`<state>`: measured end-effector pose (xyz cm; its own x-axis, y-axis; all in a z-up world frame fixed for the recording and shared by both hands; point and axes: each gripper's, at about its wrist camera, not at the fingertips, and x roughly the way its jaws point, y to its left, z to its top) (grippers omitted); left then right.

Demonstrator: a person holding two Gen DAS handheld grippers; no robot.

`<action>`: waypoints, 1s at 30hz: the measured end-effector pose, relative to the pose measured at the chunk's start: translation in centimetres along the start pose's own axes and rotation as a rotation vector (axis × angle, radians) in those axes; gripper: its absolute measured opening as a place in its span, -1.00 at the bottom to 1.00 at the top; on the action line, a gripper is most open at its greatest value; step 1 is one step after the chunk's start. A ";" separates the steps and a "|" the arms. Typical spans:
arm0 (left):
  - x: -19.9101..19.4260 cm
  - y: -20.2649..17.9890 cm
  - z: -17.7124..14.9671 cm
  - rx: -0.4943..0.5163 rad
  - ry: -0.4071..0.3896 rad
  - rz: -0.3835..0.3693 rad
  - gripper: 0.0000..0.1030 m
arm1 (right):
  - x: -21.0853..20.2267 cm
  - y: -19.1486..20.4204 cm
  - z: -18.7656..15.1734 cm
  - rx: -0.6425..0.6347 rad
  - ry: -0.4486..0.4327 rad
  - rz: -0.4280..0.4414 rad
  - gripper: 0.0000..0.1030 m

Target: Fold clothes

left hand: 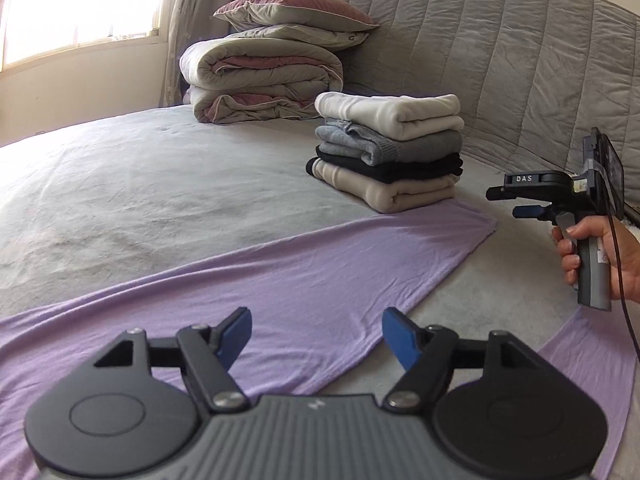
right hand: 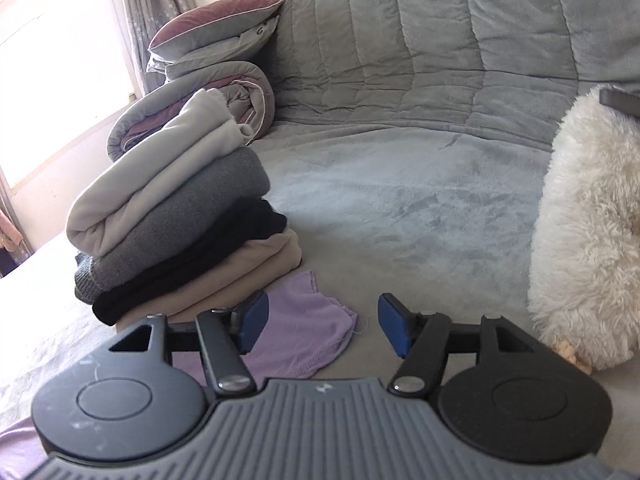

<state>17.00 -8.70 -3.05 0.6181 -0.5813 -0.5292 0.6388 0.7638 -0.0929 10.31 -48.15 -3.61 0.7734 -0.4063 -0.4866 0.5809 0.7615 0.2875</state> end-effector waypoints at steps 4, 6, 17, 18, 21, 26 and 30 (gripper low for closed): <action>-0.8 2.7 -0.5 -0.024 0.008 0.070 0.54 | -0.4 4.0 -0.8 -0.148 0.029 0.062 0.26; -1.5 4.1 -1.1 -0.044 0.020 0.097 0.56 | -0.4 6.3 -1.7 -0.235 0.054 0.106 0.38; -9.4 12.8 -7.7 -0.211 0.016 0.277 0.66 | 2.0 8.5 -4.7 -0.361 0.198 0.147 0.47; -10.3 13.6 -8.3 -0.241 0.002 0.285 0.66 | 2.0 8.3 -4.5 -0.367 0.200 0.134 0.47; -12.7 15.1 -9.3 -0.314 -0.034 0.327 0.67 | 0.8 7.4 -3.8 -0.341 0.197 0.083 0.56; -15.4 15.3 -10.1 -0.365 -0.064 0.372 0.74 | -2.3 5.9 -2.8 -0.204 0.178 0.071 0.80; -16.5 14.2 -9.8 -0.373 -0.077 0.390 0.85 | -5.8 5.7 -2.7 -0.136 0.160 0.089 0.99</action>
<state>11.35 14.50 -3.87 0.8177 -0.2428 -0.5219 0.1580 0.9665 -0.2022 8.41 -40.11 -1.42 0.7638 -0.2575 -0.5918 0.4644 0.8561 0.2269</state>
